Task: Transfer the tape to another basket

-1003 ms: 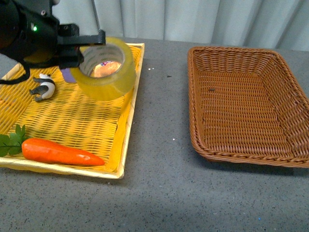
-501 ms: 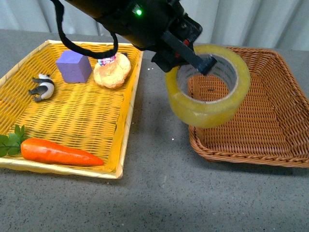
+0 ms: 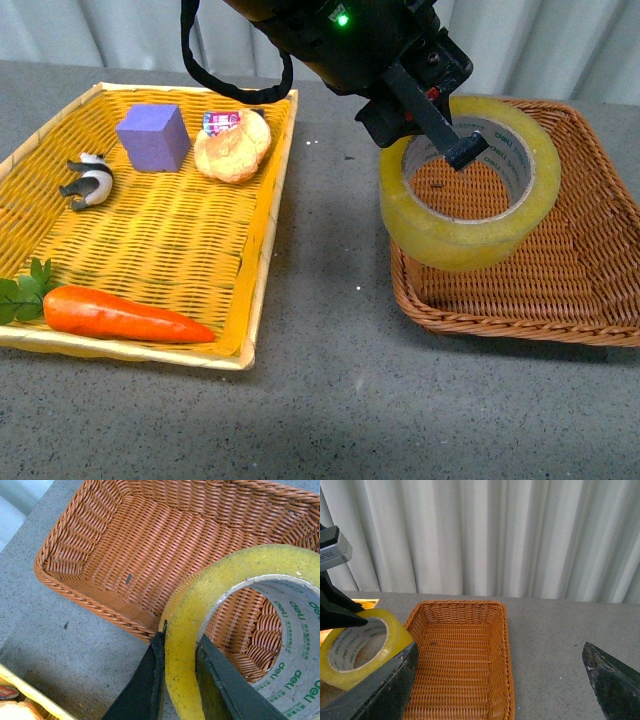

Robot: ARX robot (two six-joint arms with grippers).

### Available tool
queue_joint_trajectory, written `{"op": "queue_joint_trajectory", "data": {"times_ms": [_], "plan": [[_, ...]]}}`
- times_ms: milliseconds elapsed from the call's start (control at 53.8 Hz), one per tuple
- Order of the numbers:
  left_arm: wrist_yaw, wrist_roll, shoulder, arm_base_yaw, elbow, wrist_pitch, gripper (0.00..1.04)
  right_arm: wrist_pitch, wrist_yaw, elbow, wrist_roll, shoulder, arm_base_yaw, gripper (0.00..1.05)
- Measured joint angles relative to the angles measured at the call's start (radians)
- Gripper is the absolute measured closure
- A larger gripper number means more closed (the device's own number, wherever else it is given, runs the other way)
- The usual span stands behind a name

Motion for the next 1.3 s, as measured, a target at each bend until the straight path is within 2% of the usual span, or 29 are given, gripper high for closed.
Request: {"op": "queue_joint_trajectory", "data": {"times_ms": [186, 260, 316, 557, 836, 1059, 1300], "plan": [[0.0, 0.002, 0.0, 0.0, 0.0, -0.002, 0.91, -0.013, 0.0, 0.003, -0.012, 0.008, 0.0, 0.09], [0.0, 0.003, 0.0, 0.0, 0.0, -0.002, 0.91, -0.209, -0.011, 0.089, -0.113, 0.129, 0.0, 0.09], [0.0, 0.004, 0.0, 0.0, 0.0, -0.002, 0.91, -0.27, -0.032, 0.135, -0.174, 0.251, -0.003, 0.09], [0.0, 0.004, 0.002, -0.002, 0.001, -0.002, 0.91, -0.082, -0.127, 0.292, -0.261, 0.748, 0.02, 0.09], [0.0, 0.004, 0.002, -0.002, 0.001, -0.002, 0.91, 0.084, -0.103, 0.479, -0.23, 1.145, 0.131, 0.09], [0.0, 0.004, 0.002, -0.002, 0.001, -0.002, 0.91, 0.095, -0.064, 0.605, -0.142, 1.337, 0.208, 0.09], [0.0, 0.004, 0.002, -0.002, 0.001, -0.002, 0.91, 0.1, -0.042, 0.673, -0.057, 1.454, 0.247, 0.09]]}}
